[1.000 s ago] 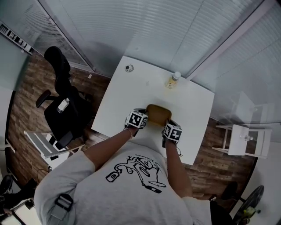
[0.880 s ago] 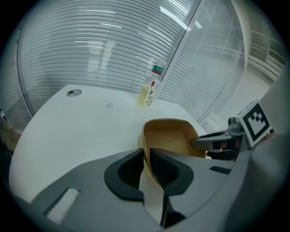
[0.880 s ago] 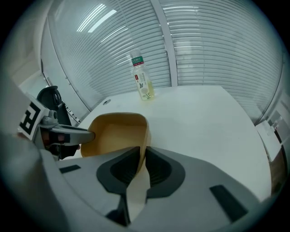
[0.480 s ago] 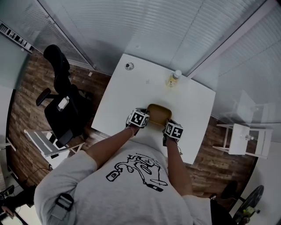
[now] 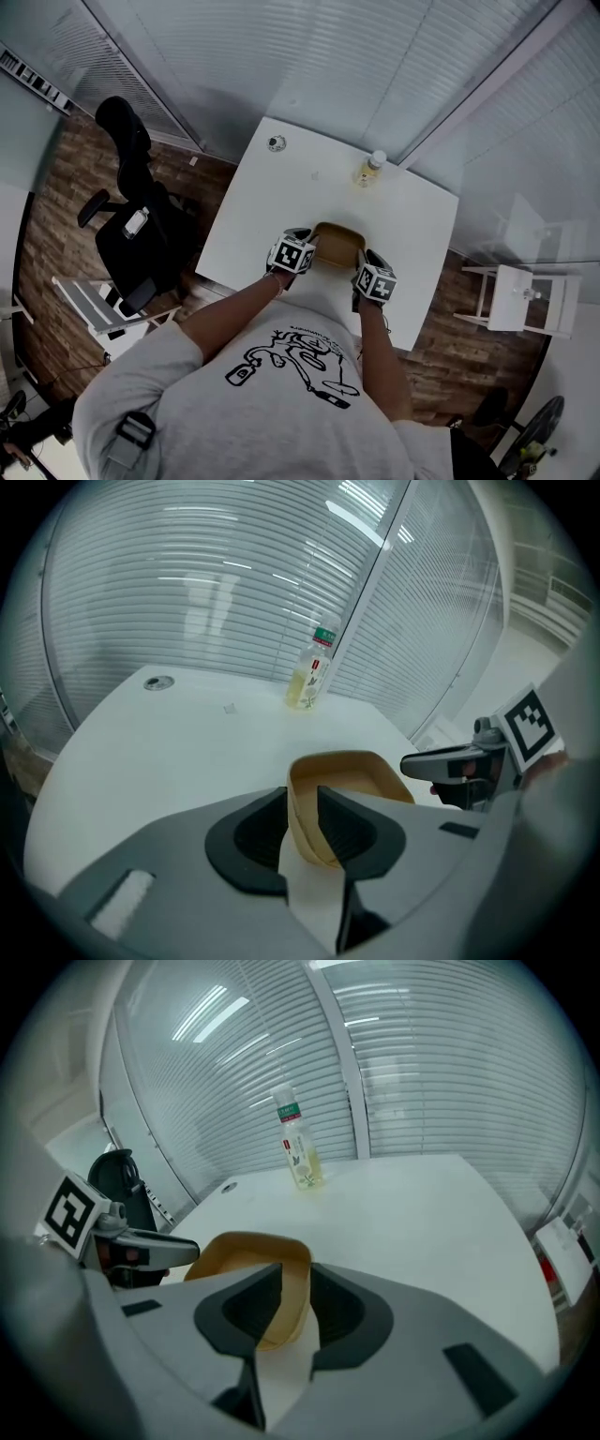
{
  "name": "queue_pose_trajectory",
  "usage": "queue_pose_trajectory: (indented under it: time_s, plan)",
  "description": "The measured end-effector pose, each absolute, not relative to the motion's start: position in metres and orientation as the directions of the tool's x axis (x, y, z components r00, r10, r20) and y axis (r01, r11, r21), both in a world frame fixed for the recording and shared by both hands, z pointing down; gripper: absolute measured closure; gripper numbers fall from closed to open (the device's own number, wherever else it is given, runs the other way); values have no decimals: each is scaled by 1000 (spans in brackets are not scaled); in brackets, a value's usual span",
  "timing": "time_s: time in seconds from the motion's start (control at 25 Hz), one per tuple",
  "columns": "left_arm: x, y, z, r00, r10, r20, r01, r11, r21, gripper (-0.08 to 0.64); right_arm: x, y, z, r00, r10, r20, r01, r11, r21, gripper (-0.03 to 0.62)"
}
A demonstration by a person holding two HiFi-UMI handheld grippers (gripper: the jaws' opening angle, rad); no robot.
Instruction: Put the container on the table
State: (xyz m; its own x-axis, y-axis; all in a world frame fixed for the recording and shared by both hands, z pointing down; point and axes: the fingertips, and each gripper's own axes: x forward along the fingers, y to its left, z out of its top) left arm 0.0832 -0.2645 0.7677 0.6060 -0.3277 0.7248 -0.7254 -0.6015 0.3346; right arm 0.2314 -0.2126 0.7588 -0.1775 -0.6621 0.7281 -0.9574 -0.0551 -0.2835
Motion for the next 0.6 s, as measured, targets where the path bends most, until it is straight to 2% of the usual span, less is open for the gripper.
queue_pose_trajectory:
  time_s: [0.28,0.6]
  plan:
    - [84,-276,690,689,-423,589,-681,-656,326,479,228,-222,678,-192,-777,599,-971,59,-234,512]
    - [86,-260,573,810,-437,391,-565,-761,320,482,204,-216,540,-251,-887,387,-967,207,-151,520]
